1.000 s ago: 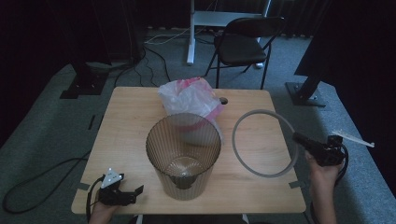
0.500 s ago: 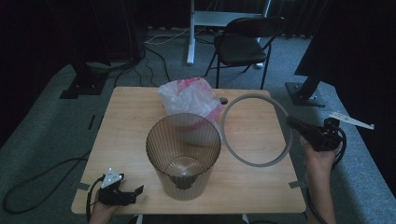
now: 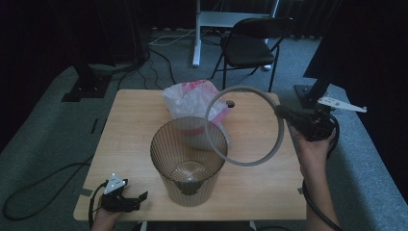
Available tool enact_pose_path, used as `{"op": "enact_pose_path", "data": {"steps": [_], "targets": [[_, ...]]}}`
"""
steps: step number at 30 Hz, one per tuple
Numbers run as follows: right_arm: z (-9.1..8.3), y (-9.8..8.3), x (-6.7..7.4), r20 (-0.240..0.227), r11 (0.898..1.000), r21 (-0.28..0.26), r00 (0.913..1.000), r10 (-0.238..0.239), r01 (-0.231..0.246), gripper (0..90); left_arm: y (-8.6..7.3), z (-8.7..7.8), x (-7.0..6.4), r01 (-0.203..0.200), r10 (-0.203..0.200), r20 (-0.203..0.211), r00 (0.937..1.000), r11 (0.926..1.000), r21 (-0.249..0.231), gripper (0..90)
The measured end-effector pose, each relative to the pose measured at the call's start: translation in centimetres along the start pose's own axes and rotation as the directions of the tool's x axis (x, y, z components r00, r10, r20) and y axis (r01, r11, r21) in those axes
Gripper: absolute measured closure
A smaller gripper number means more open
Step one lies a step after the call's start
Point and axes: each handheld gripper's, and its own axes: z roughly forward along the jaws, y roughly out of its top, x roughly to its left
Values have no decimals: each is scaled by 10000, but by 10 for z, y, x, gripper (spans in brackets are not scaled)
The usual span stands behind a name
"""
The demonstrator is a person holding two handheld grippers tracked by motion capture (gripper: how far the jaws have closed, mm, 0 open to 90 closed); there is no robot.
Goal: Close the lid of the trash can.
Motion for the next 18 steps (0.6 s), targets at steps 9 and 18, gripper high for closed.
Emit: {"op": "enact_pose_path", "data": {"steps": [9, 18], "targets": [[35, 15, 31, -713, 9966, 518, 9956, -610, 648, 837, 0, 0, 0, -16, 16, 38, 10000, 10000, -19, 0], [65, 17, 55, -1304, 9863, 1158, 9862, -1023, 1176, 837, -1, -1, 0, -74, 74, 69, 9999, 10000, -2, 0]]}}
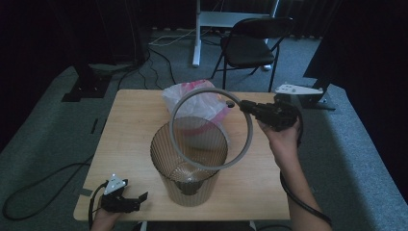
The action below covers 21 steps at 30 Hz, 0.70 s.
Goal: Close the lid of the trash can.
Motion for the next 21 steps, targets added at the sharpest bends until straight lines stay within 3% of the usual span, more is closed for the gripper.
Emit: {"op": "enact_pose_path", "data": {"steps": [8, 21], "targets": [[25, 0, 12, -265, 9973, 662, 9992, -308, 325, 837, 0, 0, 0, -34, 34, -16, 10000, 10000, 37, 0], [57, -5, 19, -794, 9887, 1472, 9967, -176, 292, 837, 0, 0, -1, -43, 44, -46, 10000, 9999, 91, 0]]}}
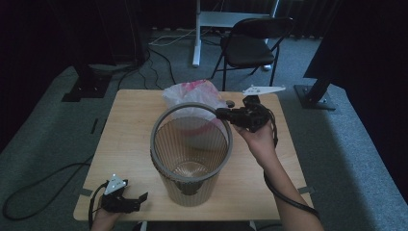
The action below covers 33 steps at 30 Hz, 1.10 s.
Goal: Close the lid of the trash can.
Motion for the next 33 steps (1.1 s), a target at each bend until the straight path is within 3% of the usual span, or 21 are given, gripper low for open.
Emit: {"op": "enact_pose_path", "data": {"steps": [6, 26, 29, 33], "targets": [[13, -2, -3, -50, 9993, 354, 9999, 96, -94, 837, 0, 0, 0, -3, 3, -11, 10000, 10000, -9, 0], [24, -4, -12, -416, 9946, 929, 9979, 505, -465, 835, 0, 0, -1, -65, 65, -17, 10000, 10000, 22, 0], [27, -5, -11, -546, 9913, 1252, 9973, 481, -410, 834, 0, 0, -1, -59, 59, -13, 10000, 10000, 12, 0], [27, -7, -11, -501, 9916, 1233, 9977, 457, -392, 834, 0, 0, -1, -46, 46, -24, 10000, 10000, 15, 0]]}}
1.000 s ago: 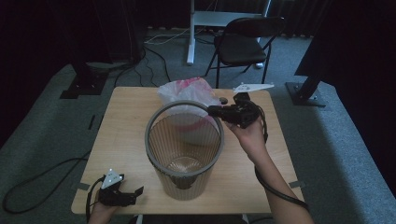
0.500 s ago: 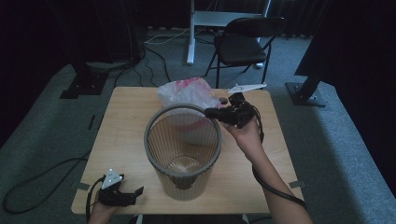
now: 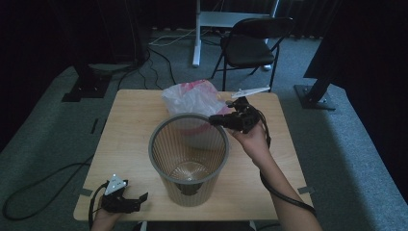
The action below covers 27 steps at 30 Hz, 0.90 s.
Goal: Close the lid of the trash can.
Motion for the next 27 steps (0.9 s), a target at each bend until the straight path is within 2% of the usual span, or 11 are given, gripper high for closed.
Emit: {"op": "enact_pose_path", "data": {"steps": [8, 10, 16, 20, 23, 26, 27], "targets": [[0, -1, -2, -141, 10000, -75, 9999, -2, 1, 818, 0, 0, 0, 36, -36, 15, 10000, 10000, -13, 0], [0, -1, -2, -321, 9999, -129, 9995, 47, -51, 728, 0, 0, 0, 37, -37, 12, 10000, 10000, -7, 0], [3, -3, 1, -47, 9997, 105, 9998, -208, 209, 627, 0, 0, 0, 31, -31, 11, 10000, 10000, -8, 0], [5, -5, 4, -133, 9994, 147, 9994, -325, 327, 568, 0, 0, 0, 39, -39, 10, 10000, 10000, -11, 0], [5, -7, 6, -234, 9993, 101, 9991, -356, 358, 482, 0, 0, 0, 42, -42, 13, 10000, 10000, -4, 0], [2, -9, 6, -128, 9992, -189, 9993, -342, 340, 325, 0, 0, 0, 52, -52, 20, 10000, 10000, -19, 0], [1, -11, 6, -238, 9990, -242, 9990, -370, 364, 239, 0, 0, 0, 48, -48, 23, 10000, 10000, -15, 0]]}}
